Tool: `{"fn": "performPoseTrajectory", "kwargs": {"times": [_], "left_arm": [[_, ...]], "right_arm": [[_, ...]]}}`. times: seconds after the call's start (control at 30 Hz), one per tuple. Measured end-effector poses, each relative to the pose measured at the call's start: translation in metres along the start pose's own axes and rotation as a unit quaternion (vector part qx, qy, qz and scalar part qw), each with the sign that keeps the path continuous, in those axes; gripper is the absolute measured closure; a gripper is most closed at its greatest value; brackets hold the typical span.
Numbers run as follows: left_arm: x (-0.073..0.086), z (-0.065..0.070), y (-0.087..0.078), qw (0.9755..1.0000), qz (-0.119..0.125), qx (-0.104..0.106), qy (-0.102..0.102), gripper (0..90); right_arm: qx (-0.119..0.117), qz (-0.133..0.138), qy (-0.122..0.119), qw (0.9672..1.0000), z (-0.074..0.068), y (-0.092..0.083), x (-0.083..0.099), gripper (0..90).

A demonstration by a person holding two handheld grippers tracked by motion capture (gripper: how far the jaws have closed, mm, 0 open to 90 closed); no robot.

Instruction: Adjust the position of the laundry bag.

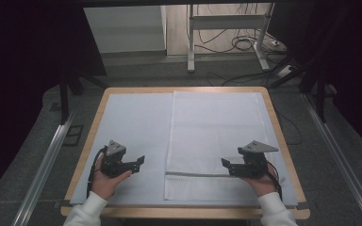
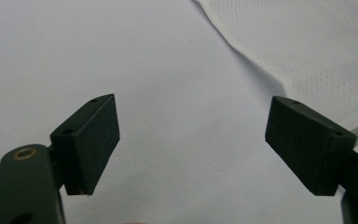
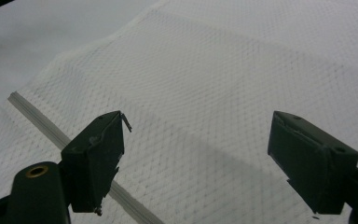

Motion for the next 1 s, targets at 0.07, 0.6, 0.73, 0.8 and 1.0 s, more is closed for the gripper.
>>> {"fn": "performPoseTrajectory", "kwargs": {"times": [0.07,0.6,0.73,0.8,1.0], "left_arm": [[-0.001,0.0,-0.001,0.9998,0.002,0.009,-0.017,18.8],[-0.004,0.004,-0.012,0.9995,0.015,0.005,-0.028,16.7],[-0.005,0.013,-0.018,0.9996,0.019,0.015,-0.01,20.5],[-0.008,0.015,-0.019,0.9996,0.011,0.025,-0.008,21.6],[-0.018,0.015,-0.014,0.9995,-0.01,0.027,-0.012,24.3]], "right_arm": [[-0.002,0.003,0.0,1.0,0.001,0.0,0.0,18.1],[0.011,-0.003,-0.029,0.9995,0.006,-0.004,0.003,18.0],[0.022,0.007,-0.039,0.999,0.008,-0.005,0.002,16.6],[0.026,0.01,-0.04,0.9988,0.01,-0.004,0.002,16.5],[0.002,0.028,-0.012,0.9995,0.008,-0.001,-0.004,16.3]]}}
Point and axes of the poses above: each handheld gripper's, and its own axes: y roughly forward along the jaws, x roughly out of its underside, z roughly to its right, the point moved 3 cm from there along y, roughly forward along the jaws, and after that the axes turned 10 degrees about -z, right-handed, at the moved point
